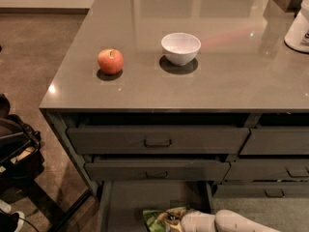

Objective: Pick green rice chip bag from bottom drawer and place on counter

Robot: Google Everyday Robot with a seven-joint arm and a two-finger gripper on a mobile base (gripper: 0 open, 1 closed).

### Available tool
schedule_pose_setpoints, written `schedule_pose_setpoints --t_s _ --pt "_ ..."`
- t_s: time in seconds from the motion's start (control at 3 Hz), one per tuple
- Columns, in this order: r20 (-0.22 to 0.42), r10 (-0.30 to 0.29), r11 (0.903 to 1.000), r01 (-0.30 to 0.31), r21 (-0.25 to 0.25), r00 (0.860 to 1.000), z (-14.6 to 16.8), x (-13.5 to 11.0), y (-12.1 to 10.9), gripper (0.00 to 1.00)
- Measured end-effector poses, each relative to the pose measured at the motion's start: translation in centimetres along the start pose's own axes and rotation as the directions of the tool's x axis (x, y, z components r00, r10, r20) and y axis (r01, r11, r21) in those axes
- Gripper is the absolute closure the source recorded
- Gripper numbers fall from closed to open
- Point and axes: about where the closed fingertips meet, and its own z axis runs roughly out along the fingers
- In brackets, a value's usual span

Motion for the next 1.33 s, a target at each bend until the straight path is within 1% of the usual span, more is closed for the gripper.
schedule_pose_setpoints --t_s 0.33,0.67,1.0,1.33 --pt "0.0 0.0 1.0 0.0 0.0 1.0 0.0 0.0 0.0 1.0" --pt "0.007 -0.028 0.9993 0.028 -0.025 1.0 -0.2 -0.8 0.2 1.0" --pt "0.048 -0.115 0.9933 0.115 0.002 0.992 -5.2 -4.1 -2.5 1.0" --pt "0.113 -0.227 0.9733 0.221 0.063 0.967 -13.9 -9.6 -5.1 1.0"
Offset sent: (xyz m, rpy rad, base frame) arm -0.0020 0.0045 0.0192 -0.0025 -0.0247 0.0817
